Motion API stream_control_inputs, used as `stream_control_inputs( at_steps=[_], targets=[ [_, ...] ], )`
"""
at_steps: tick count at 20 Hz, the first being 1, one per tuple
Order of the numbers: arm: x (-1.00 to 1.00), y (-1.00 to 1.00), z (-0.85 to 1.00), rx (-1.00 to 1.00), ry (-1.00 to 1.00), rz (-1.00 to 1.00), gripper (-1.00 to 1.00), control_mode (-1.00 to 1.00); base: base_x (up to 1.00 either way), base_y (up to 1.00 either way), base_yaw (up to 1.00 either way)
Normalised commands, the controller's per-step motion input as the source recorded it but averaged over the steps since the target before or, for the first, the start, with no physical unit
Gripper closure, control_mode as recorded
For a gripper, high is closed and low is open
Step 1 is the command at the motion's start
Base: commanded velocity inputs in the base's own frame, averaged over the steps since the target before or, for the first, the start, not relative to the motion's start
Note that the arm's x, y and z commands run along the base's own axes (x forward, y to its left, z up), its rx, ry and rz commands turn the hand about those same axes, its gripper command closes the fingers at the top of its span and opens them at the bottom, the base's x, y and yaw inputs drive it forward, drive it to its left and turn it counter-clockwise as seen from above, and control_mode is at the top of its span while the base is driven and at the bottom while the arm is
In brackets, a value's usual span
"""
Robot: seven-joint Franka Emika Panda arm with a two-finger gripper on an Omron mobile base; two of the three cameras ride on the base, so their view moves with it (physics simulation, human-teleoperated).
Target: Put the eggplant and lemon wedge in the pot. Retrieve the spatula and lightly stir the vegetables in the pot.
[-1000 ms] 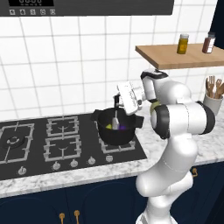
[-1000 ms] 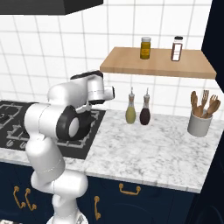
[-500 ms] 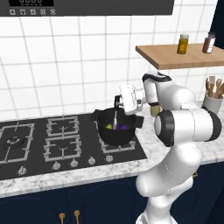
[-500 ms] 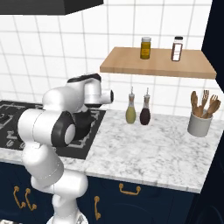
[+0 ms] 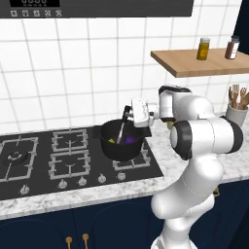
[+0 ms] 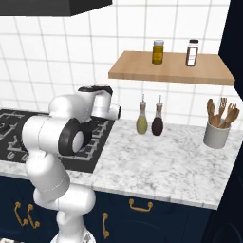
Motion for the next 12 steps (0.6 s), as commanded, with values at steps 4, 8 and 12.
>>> stream_control_inputs(
  at_steps=[4,8,12],
  targets=[
    [-0.01,-0.61,0.00,-0.23,0.05,-0.19,1.00,-1.00,0.00,0.00,0.00],
    [-0.42,-0.53,0.19,-0.22,0.09,-0.22,1.00,-1.00,0.00,0.00,0.00],
    [-0.07,-0.01,0.11,-0.06,0.13,-0.09,1.00,-1.00,0.00,0.00,0.00]
  ],
)
